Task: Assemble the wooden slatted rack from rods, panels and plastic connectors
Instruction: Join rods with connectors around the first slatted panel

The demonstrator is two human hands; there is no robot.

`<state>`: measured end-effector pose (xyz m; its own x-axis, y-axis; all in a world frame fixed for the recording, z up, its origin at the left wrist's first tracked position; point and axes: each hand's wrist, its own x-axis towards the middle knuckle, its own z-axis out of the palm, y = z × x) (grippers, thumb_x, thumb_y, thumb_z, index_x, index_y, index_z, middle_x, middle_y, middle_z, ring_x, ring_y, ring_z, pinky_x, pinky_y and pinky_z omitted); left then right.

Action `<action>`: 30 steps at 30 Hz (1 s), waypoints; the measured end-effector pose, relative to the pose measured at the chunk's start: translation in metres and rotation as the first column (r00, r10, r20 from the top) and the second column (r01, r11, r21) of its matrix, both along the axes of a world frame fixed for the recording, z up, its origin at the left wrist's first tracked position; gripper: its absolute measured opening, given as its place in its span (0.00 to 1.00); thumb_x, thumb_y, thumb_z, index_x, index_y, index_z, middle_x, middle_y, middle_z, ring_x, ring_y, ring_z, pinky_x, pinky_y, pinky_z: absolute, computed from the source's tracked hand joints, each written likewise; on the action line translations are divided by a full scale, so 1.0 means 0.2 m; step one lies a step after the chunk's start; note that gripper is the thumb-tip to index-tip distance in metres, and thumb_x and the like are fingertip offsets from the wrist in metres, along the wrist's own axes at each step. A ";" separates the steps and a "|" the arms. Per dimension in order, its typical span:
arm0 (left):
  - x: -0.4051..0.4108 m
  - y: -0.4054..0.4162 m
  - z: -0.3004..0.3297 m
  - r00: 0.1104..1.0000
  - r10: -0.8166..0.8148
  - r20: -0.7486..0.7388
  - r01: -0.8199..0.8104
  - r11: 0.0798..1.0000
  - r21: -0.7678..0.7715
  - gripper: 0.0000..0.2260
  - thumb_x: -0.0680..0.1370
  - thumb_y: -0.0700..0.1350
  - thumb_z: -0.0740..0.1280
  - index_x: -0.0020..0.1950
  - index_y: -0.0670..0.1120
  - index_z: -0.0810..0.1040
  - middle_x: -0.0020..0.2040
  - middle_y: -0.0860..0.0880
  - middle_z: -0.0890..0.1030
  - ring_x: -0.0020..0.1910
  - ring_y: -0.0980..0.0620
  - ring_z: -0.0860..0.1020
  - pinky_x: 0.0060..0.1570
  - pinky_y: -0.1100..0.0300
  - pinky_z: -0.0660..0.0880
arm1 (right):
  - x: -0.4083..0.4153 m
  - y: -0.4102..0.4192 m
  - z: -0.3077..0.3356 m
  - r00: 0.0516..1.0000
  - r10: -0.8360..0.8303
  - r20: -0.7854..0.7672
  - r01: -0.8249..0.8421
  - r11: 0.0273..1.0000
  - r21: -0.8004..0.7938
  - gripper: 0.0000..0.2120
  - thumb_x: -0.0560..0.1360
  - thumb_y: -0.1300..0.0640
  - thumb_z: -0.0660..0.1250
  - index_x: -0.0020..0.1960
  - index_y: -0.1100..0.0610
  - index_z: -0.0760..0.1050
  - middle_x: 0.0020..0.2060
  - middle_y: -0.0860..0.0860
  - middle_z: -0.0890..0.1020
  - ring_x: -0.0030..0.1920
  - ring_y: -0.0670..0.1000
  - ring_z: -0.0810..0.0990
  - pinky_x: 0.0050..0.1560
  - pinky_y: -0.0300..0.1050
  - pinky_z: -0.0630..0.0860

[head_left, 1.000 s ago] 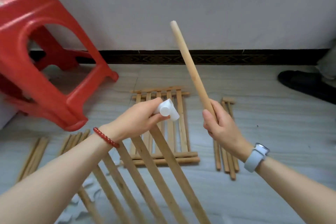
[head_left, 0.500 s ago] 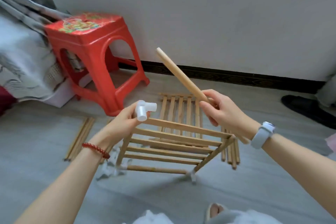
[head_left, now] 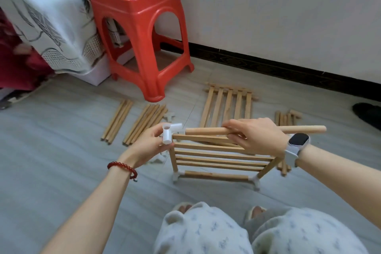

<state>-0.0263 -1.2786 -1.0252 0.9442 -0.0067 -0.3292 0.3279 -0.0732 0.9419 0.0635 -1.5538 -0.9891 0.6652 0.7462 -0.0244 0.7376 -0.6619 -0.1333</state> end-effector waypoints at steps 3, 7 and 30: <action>0.00 -0.01 -0.01 0.987 0.139 -0.081 -0.159 0.918 -0.362 0.18 0.74 0.30 0.53 0.53 0.43 0.79 0.41 0.48 0.81 0.40 0.55 0.79 0.47 0.58 0.79 | -0.02 0.04 -0.04 1.000 -0.023 -0.010 0.023 1.000 -0.003 0.12 0.80 0.44 0.53 0.61 0.43 0.68 0.47 0.43 0.79 0.43 0.47 0.78 0.39 0.44 0.76; 0.00 -0.05 0.02 0.951 0.258 -0.171 -0.306 0.873 -0.379 0.15 0.80 0.48 0.55 0.46 0.42 0.78 0.44 0.45 0.79 0.44 0.49 0.77 0.49 0.53 0.76 | -0.01 0.06 -0.07 0.998 -0.055 0.024 0.054 0.998 0.039 0.13 0.80 0.45 0.53 0.61 0.45 0.68 0.46 0.44 0.79 0.41 0.47 0.77 0.37 0.42 0.74; 0.09 -0.17 -0.02 0.845 0.535 -0.002 -0.503 0.796 0.336 0.13 0.81 0.46 0.51 0.38 0.45 0.67 0.35 0.48 0.67 0.33 0.53 0.65 0.33 0.57 0.62 | 0.07 0.26 -0.04 0.984 0.124 -0.126 -0.118 0.991 0.056 0.15 0.79 0.45 0.56 0.59 0.49 0.76 0.36 0.48 0.80 0.35 0.50 0.78 0.38 0.48 0.76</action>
<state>-0.0088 -1.3134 -1.0292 0.7411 0.5930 -0.3147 0.4853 -0.1493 0.8615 0.0771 -1.5022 -0.9971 0.5634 0.8236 -0.0658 0.7866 -0.5591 -0.2619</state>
